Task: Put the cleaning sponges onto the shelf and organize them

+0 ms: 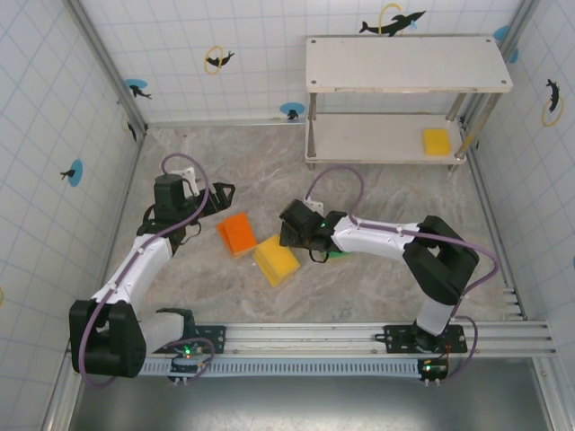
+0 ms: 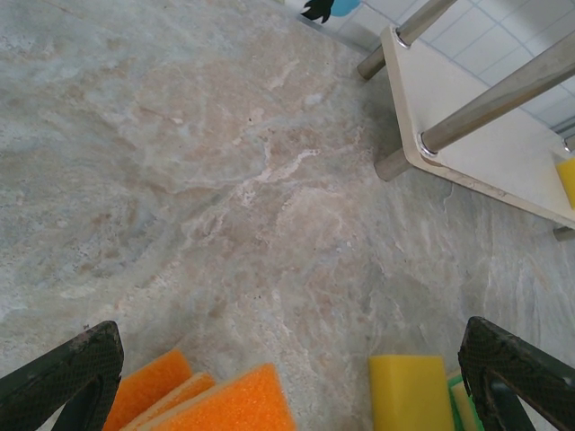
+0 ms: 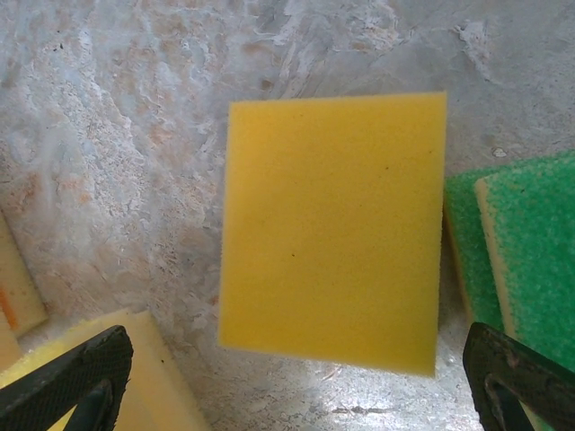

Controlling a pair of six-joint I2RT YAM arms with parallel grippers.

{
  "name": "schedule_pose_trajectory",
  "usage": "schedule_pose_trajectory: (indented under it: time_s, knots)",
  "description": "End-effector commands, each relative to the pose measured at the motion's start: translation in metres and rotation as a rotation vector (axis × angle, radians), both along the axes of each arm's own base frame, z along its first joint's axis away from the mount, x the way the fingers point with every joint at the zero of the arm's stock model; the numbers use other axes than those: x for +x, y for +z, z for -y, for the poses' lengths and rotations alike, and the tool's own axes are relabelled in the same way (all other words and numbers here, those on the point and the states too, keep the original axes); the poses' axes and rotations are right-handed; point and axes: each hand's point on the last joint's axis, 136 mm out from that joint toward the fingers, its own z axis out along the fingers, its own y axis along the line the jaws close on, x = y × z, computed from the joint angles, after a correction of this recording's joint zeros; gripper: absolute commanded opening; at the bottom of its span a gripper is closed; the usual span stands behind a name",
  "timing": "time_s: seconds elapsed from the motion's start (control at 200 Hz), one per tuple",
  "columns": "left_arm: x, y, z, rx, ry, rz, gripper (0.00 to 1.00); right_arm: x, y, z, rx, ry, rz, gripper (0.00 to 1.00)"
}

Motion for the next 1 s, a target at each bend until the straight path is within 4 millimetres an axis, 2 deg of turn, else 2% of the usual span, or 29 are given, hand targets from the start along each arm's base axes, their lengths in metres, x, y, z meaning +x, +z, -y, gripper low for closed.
schedule_pose_trajectory:
  time_s: [0.0, 0.295, 0.996]
  knots:
    - [-0.002, 0.0, 0.001, 0.007, -0.005, 0.004, 0.98, 0.005, 0.002, -0.002, -0.007, -0.016, -0.018, 0.97]
    - [0.0, 0.001, 0.002, 0.009, -0.008, 0.001, 0.98, 0.005, -0.007, -0.007, -0.023, -0.004, -0.057, 0.94]
    - [0.0, -0.005, 0.002, 0.011, -0.008, -0.011, 0.98, 0.005, -0.029, -0.002, -0.095, -0.013, -0.122, 0.91]
